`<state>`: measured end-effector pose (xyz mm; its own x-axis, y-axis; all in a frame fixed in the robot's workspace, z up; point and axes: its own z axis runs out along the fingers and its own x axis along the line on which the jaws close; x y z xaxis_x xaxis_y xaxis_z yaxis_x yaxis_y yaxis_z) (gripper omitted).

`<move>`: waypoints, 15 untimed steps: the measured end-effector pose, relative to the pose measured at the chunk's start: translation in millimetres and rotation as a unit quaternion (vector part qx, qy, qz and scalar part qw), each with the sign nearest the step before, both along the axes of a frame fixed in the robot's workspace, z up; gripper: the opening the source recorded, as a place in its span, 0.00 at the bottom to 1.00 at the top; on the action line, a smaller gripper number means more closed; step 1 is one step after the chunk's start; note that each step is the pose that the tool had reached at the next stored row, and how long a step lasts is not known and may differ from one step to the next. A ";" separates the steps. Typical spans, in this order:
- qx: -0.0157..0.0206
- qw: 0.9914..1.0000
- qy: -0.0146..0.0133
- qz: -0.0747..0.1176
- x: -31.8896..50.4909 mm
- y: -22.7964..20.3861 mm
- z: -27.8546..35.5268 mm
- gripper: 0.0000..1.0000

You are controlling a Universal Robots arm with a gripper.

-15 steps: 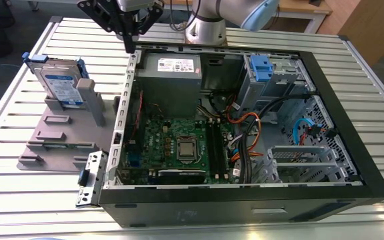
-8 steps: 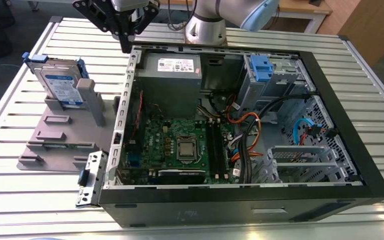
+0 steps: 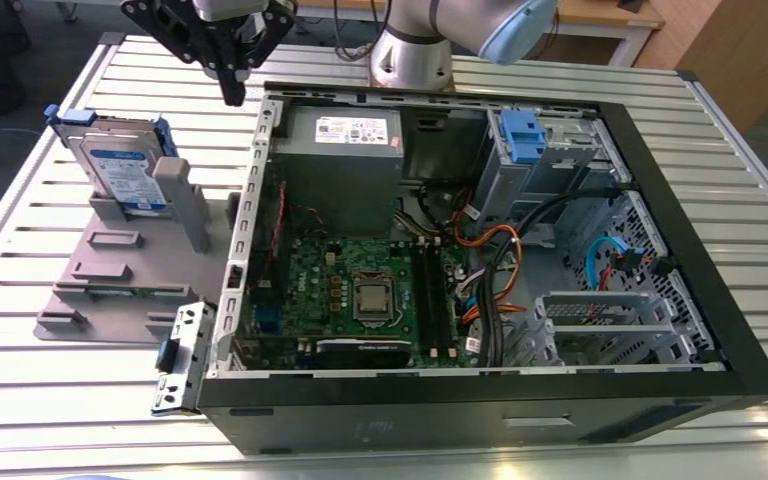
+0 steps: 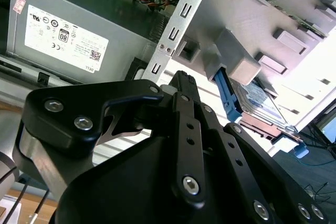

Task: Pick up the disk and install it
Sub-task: 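Reach for the disk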

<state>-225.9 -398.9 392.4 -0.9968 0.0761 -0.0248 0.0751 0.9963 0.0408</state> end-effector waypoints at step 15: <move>0.000 1.000 0.000 0.000 -33.9 0.0 -1.6 0.11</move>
